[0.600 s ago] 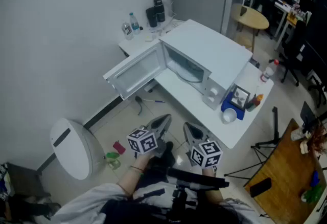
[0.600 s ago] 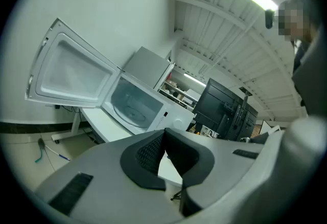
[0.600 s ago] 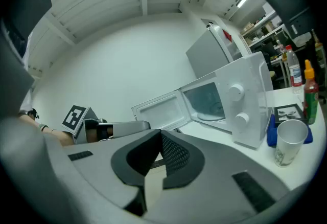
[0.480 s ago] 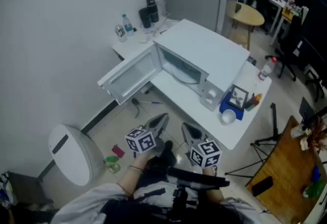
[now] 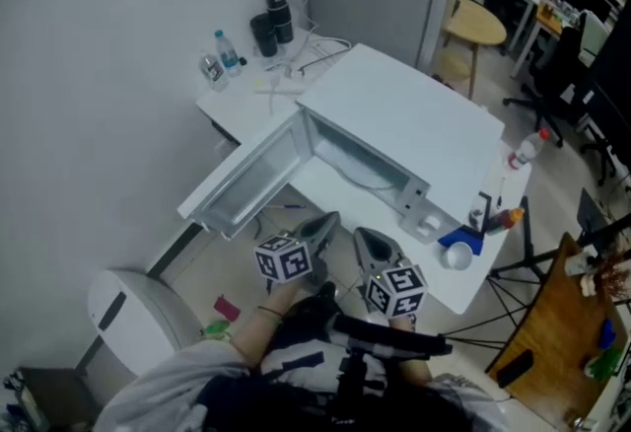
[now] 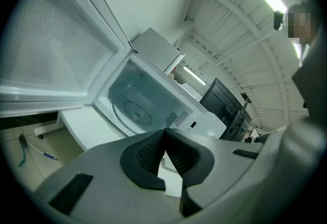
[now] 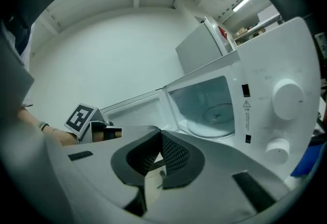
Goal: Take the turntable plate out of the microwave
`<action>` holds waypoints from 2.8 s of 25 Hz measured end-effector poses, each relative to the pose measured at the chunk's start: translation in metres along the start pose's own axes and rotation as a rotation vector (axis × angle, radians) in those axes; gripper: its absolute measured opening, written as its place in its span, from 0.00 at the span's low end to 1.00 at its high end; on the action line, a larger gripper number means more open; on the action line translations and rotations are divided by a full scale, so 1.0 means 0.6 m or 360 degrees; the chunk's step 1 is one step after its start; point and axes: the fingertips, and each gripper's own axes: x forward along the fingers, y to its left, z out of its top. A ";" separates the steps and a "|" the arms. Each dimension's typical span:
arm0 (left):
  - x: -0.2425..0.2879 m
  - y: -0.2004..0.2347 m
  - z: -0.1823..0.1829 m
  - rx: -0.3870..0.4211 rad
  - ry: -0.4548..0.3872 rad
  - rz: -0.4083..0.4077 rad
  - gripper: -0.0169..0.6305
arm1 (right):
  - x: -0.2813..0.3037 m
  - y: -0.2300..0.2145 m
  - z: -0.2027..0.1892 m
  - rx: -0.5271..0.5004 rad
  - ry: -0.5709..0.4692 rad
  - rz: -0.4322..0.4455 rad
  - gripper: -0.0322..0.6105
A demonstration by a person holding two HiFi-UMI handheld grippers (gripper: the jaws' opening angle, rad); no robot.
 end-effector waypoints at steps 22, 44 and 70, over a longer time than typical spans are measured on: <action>0.185 0.178 -0.034 -0.0877 0.0279 -0.0068 0.25 | 0.049 -0.089 -0.012 0.0120 0.0100 -0.0386 0.05; 0.189 0.198 -0.016 -0.1145 0.0077 -0.0116 0.08 | 0.047 -0.111 -0.039 0.0189 0.0163 -0.0476 0.05; 0.072 0.172 -0.042 -0.1216 0.0098 -0.0169 0.07 | 0.139 -0.182 -0.121 0.1281 0.0019 -0.0211 0.37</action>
